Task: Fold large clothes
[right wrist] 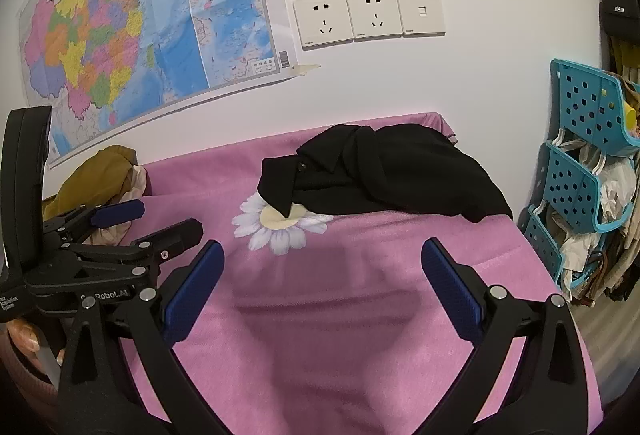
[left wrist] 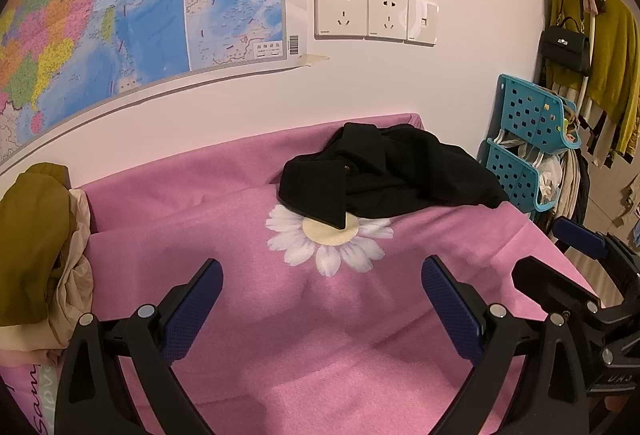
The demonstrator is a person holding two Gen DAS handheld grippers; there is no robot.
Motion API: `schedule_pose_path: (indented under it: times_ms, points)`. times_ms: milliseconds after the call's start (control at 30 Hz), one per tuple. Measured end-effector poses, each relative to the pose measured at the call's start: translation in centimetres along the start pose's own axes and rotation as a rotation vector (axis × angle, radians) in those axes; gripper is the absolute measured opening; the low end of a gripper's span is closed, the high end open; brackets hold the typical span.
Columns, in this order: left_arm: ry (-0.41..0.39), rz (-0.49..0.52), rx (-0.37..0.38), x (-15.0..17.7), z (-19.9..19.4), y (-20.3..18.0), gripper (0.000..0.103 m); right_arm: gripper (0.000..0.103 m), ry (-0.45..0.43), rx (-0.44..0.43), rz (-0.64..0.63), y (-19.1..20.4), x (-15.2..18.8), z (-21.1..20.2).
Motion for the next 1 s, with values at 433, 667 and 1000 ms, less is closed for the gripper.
schedule_pose_path:
  times_ms: [433,667,1000]
  points:
    - [0.047,-0.001,-0.008,-0.5,3.2,0.8,0.096,0.097,0.026,-0.003,-0.021,-2.2,-2.0,2.6]
    - [0.063,-0.029,-0.042,-1.9,6.6,3.3,0.096,0.097,0.084,0.063,-0.041,-6.6,-6.4,8.6]
    - [0.096,-0.061,-0.093,-2.9,11.4,6.5,0.096,0.093,0.251,-0.082,-0.055,-5.9,-8.8,18.2]
Point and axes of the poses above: each gripper's, at about its wrist camera, not at the fingertips, and z roughly the way its jaws point, y to its left, x to its underside, the point moved 9 cm from there along z, roughly the way its jaws point, and after that the axes turned 5 degrees about z, right-handed, at the moved point
